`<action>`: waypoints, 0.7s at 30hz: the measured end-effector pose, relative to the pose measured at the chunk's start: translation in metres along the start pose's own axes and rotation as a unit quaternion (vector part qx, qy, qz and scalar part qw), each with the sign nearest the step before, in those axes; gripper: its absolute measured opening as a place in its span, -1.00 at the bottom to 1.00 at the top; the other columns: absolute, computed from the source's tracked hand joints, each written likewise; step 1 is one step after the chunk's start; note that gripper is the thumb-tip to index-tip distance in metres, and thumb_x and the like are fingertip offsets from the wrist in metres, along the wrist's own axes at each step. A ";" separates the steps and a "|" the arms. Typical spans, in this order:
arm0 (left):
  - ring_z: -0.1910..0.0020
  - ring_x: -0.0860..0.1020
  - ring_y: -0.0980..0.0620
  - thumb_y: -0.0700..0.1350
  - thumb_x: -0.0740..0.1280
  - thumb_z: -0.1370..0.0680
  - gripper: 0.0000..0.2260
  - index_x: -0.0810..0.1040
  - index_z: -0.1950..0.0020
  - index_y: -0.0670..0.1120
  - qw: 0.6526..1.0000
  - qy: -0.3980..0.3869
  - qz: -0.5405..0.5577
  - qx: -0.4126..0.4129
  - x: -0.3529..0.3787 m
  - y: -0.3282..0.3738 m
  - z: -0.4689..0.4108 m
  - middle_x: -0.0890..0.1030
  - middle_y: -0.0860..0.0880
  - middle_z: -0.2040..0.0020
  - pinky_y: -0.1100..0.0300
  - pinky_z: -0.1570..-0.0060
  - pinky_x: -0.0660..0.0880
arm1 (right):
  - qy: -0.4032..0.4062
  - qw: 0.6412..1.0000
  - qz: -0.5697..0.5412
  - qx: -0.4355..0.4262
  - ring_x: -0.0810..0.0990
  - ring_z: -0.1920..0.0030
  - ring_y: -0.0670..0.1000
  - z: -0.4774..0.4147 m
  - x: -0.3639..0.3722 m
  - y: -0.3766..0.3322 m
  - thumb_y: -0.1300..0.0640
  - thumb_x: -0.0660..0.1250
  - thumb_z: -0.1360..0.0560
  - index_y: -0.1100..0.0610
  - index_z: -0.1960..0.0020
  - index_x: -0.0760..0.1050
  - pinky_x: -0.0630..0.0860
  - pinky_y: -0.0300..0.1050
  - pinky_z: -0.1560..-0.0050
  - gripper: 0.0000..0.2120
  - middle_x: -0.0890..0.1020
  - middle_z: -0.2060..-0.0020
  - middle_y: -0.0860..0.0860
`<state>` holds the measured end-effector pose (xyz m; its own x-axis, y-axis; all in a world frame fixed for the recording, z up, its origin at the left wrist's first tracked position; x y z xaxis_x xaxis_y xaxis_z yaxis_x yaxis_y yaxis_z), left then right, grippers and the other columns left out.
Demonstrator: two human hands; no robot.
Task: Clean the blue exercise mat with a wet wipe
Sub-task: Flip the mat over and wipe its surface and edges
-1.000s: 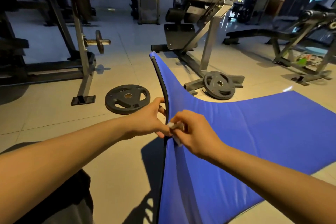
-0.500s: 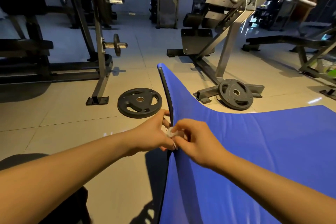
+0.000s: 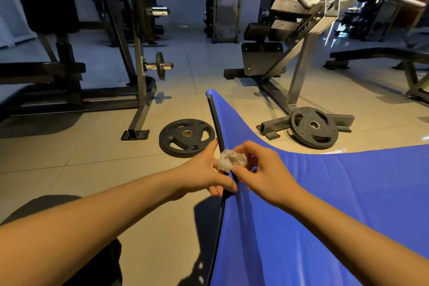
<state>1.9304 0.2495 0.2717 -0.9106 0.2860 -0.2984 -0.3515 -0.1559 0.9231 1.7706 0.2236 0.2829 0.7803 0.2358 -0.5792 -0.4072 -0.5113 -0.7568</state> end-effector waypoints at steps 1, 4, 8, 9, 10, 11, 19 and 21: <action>-0.03 0.69 -0.23 -0.26 0.60 -0.39 -0.02 0.08 -0.59 0.22 1.000 -0.004 -0.011 0.004 -0.001 0.003 -0.001 0.67 -0.04 -0.19 -0.05 0.07 0.67 | -0.007 1.000 -0.003 0.002 0.63 0.17 -0.03 0.002 -0.003 0.002 0.11 0.44 -0.53 -0.03 -0.06 0.56 0.61 -0.13 0.18 -0.86 0.65 0.17 -0.09; -0.06 0.70 -0.06 -0.19 0.63 -0.39 -0.09 0.17 -0.56 0.22 0.999 -0.010 -0.046 0.011 0.004 0.016 0.003 0.68 0.04 -0.16 -0.10 -0.06 0.66 | 0.002 1.000 0.000 0.008 0.61 0.23 -0.02 0.001 -0.011 0.006 0.06 0.47 -0.52 -0.04 -0.01 0.57 0.60 -0.09 0.22 -0.88 0.63 0.22 -0.07; -0.01 0.61 0.01 -0.25 0.51 -0.43 -0.65 0.55 -0.09 0.09 0.998 0.043 -0.054 -0.007 0.019 0.050 -0.002 0.66 0.05 0.04 0.06 -0.03 0.59 | 0.064 0.996 0.065 -0.015 0.50 0.17 -0.11 -0.004 -0.024 0.007 0.06 0.47 -0.51 0.03 0.07 0.60 0.41 -0.30 0.17 -0.93 0.50 0.15 -0.08; -0.03 0.59 -0.02 -0.26 0.44 -0.44 -0.80 0.57 0.03 -0.03 0.997 0.066 -0.039 -0.010 0.019 0.055 -0.006 0.64 -0.01 0.04 0.01 -0.10 0.60 | 0.073 0.996 0.059 -0.012 0.49 0.15 -0.13 -0.005 -0.028 0.007 0.06 0.47 -0.52 0.02 0.07 0.60 0.40 -0.35 0.17 -0.93 0.49 0.13 -0.07; 0.00 0.59 -0.04 -0.27 0.38 -0.46 -0.91 0.56 0.10 -0.10 0.996 0.089 -0.013 -0.015 0.017 0.061 -0.010 0.61 -0.05 0.06 0.01 -0.10 0.62 | 0.078 0.996 0.051 -0.010 0.50 0.14 -0.14 -0.006 -0.033 0.009 0.05 0.47 -0.52 0.01 0.07 0.59 0.39 -0.37 0.17 -0.93 0.50 0.11 -0.06; 0.10 0.60 -0.01 -0.28 0.32 -0.48 -0.94 0.55 0.13 -0.14 0.993 0.113 0.023 -0.021 0.014 0.064 -0.015 0.60 -0.07 0.11 0.08 0.01 0.63 | 0.078 0.996 0.047 -0.011 0.51 0.14 -0.14 -0.008 -0.035 0.010 0.06 0.47 -0.52 0.01 0.07 0.60 0.38 -0.37 0.16 -0.93 0.53 0.11 -0.06; 0.41 0.64 0.05 0.04 0.25 -0.70 -0.81 0.51 -0.16 -0.07 0.983 0.166 0.070 -0.036 -0.032 0.053 -0.052 0.64 -0.11 0.17 0.17 0.34 0.63 | 0.078 0.996 0.026 -0.045 0.55 0.07 -0.13 -0.042 -0.014 0.014 0.13 0.42 -0.55 0.00 -0.05 0.56 0.46 -0.33 0.13 -0.89 0.60 0.08 -0.16; 0.33 0.67 -0.02 -0.03 0.27 -0.69 -0.85 0.46 -0.26 0.02 0.989 0.135 0.050 -0.023 -0.041 0.053 -0.061 0.66 -0.14 0.11 0.09 0.25 0.68 | 0.115 0.992 0.023 -0.042 0.57 0.10 -0.13 -0.069 -0.023 0.016 0.13 0.44 -0.55 0.03 -0.01 0.59 0.47 -0.29 0.13 -0.93 0.61 0.12 -0.15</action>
<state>1.9362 0.1722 0.3180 -0.9639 0.0060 -0.2662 -0.2612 -0.2153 0.9410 1.7786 0.1534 0.3052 0.8535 0.0204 -0.5207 -0.4117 -0.5862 -0.6978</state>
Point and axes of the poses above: each hand's wrist, its own z-axis away from the middle knuckle, its own x-axis out of the palm, y = z × x, the point moved 4 cm from there along -z, towards the middle knuckle
